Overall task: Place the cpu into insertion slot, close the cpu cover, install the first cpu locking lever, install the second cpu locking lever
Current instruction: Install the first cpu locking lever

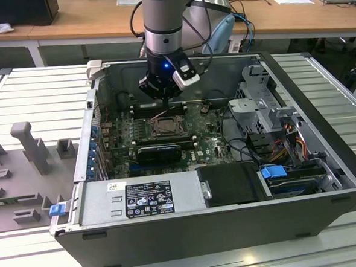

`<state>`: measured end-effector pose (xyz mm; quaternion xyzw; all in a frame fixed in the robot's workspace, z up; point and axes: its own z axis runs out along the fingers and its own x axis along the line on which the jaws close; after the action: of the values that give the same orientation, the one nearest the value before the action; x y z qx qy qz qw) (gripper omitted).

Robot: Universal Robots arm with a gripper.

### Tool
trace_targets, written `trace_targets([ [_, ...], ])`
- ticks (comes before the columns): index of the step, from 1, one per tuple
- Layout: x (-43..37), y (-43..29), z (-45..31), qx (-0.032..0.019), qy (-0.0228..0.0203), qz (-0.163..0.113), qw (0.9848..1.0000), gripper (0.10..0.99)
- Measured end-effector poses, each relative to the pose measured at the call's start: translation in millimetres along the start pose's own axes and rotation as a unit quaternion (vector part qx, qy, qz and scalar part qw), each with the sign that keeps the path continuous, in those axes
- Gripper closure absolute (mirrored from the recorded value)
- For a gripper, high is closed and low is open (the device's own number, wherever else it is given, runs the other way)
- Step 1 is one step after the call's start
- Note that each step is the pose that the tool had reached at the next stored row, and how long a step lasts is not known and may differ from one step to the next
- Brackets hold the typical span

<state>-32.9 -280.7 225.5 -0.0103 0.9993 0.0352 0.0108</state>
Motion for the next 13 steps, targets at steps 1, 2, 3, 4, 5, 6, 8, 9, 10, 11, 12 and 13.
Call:
trace_targets([
  [1,-1.4,0.0,1.2,0.0000,0.0001,-0.001,1.0000,0.980],
  [2,-3.0,-0.1,2.2,0.0000,0.0001,-0.001,1.0000,0.980],
  [3,-4.8,-0.2,3.4,0.0000,0.0001,-0.001,1.0000,0.980],
  [4,-6.3,-0.4,5.6,0.0000,0.0001,-0.001,1.0000,0.980],
  [5,-6.9,-0.4,6.7,0.0000,0.0001,-0.001,1.0000,0.980],
  [6,-7.6,-0.5,7.8,0.0000,0.0001,-0.001,1.0000,0.980],
  [8,-9.7,-0.7,10.3,0.0000,0.0001,-0.001,1.0000,0.980],
  [9,-10.7,-0.8,11.3,0.0000,0.0001,-0.001,1.0000,0.980],
  [10,-11.1,-0.9,12.1,0.0000,0.0001,-0.001,1.0000,0.980],
  [11,-11.3,-0.9,13.4,0.0000,0.0001,-0.001,1.0000,0.980],
  [12,-11.3,-1.0,14.1,0.0000,0.0001,-0.001,1.0000,0.980],
  [13,-11.5,-1.1,14.8,0.0002,0.0001,-0.001,1.0000,0.980],
])
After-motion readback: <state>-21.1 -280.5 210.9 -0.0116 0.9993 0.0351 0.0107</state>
